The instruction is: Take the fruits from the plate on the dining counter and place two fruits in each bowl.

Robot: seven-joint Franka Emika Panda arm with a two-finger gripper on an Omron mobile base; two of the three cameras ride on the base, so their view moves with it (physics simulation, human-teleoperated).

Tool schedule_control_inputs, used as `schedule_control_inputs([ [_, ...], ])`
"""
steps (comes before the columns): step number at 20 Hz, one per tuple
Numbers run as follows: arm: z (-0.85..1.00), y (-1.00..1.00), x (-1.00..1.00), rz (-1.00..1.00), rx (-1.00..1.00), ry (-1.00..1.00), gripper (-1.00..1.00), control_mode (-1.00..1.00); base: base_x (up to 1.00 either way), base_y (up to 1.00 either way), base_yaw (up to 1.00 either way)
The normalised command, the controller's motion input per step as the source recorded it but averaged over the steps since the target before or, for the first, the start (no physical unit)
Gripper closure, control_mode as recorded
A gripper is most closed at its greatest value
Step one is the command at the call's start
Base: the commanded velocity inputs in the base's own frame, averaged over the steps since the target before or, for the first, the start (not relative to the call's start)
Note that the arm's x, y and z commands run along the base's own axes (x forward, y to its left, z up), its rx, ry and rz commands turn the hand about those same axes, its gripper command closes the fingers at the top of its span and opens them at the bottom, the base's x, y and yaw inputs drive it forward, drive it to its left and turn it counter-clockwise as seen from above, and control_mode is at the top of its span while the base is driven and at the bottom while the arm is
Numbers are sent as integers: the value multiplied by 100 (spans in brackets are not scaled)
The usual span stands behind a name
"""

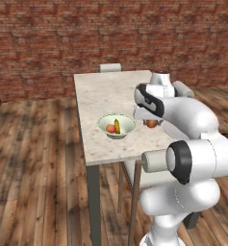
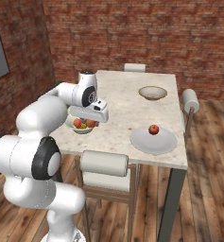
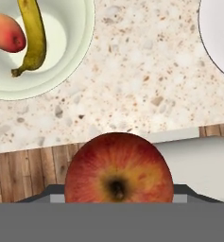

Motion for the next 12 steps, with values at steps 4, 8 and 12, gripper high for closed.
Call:
schedule_control_inputs([
  [4, 0, 0, -13, 0, 0, 0, 100, -100, 0, 0, 0],
  [8, 0, 7, -16, 0, -1, 0, 100, -100, 0, 0, 0],
  [12, 0, 1, -1, 0, 0, 0, 100, 100, 0, 0, 0],
])
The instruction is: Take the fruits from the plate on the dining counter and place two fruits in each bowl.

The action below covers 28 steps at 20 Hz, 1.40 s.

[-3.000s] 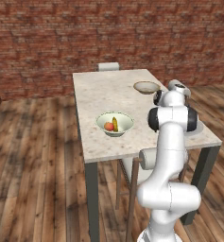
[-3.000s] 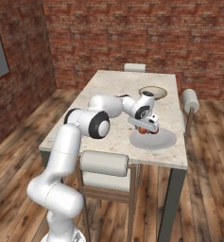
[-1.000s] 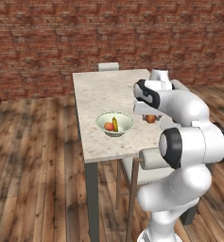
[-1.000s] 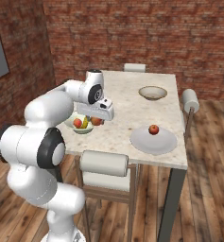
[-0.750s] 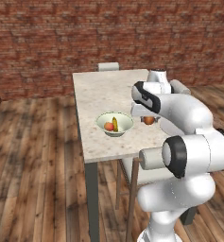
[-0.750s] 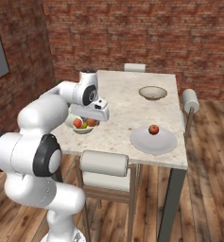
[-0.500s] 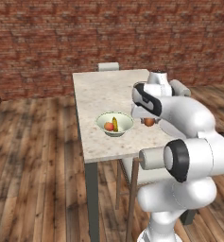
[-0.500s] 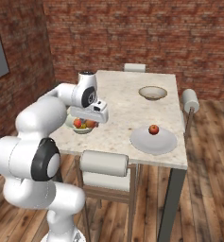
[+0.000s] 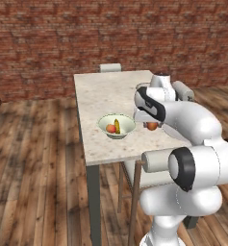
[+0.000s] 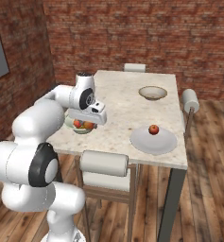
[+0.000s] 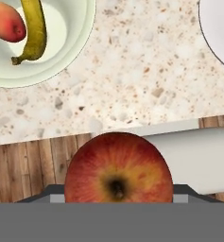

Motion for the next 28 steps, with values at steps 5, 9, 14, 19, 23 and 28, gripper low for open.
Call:
schedule_control_inputs([
  [5, 0, 0, 0, 0, 0, 0, 100, 100, -37, -28, 3],
  [9, 0, 0, 0, 0, 0, 0, 100, 100, -89, -100, 2],
  [14, 0, 0, 0, 0, 0, 0, 100, 100, -73, -100, 8],
  [19, 0, 0, 0, 0, 0, 0, 100, 100, -36, -100, 42],
  [23, 0, 0, 0, 0, 0, 0, 100, 100, -29, -100, 44],
  [28, 0, 0, 0, 0, 0, 0, 100, 100, -24, -100, 45],
])
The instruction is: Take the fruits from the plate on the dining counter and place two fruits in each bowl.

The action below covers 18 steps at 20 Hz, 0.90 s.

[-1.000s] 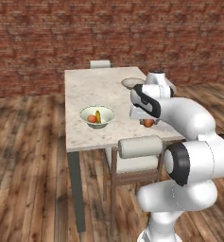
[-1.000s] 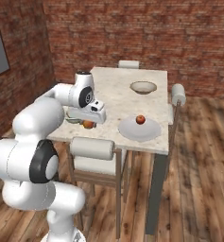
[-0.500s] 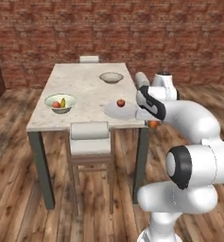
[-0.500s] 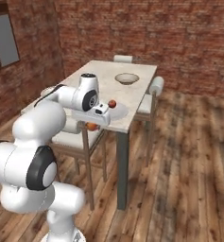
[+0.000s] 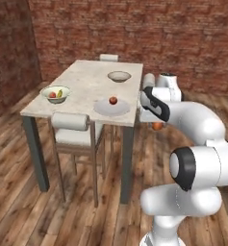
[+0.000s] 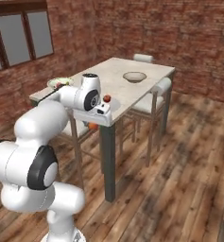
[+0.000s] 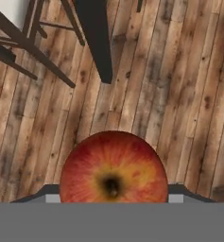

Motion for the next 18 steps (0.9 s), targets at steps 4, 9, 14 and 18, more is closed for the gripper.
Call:
schedule_control_inputs([
  [4, 0, 0, 0, 0, 0, 0, 100, 100, -17, -100, 48],
  [9, 0, 0, 0, 0, 0, 0, 100, 100, 0, -100, 56],
  [14, 0, 0, 0, 0, 0, 0, 100, 100, 5, -100, 60],
  [18, 0, 0, 0, 0, 0, 0, 100, 100, 17, -100, 62],
])
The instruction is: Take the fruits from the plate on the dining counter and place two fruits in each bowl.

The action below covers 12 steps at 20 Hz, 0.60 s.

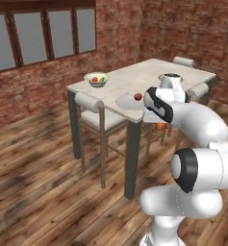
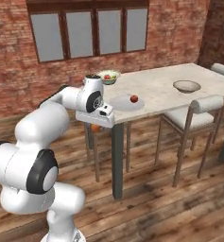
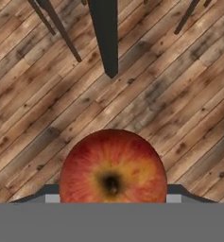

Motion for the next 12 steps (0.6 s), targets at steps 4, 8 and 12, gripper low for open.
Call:
schedule_control_inputs([
  [4, 0, 0, 0, 0, 0, 0, 100, 100, 20, -100, 62],
  [8, 0, 0, 0, 0, 0, 0, 100, 100, 14, -100, 52],
  [12, 0, 0, 0, 0, 0, 0, 100, 100, 13, -100, 45],
])
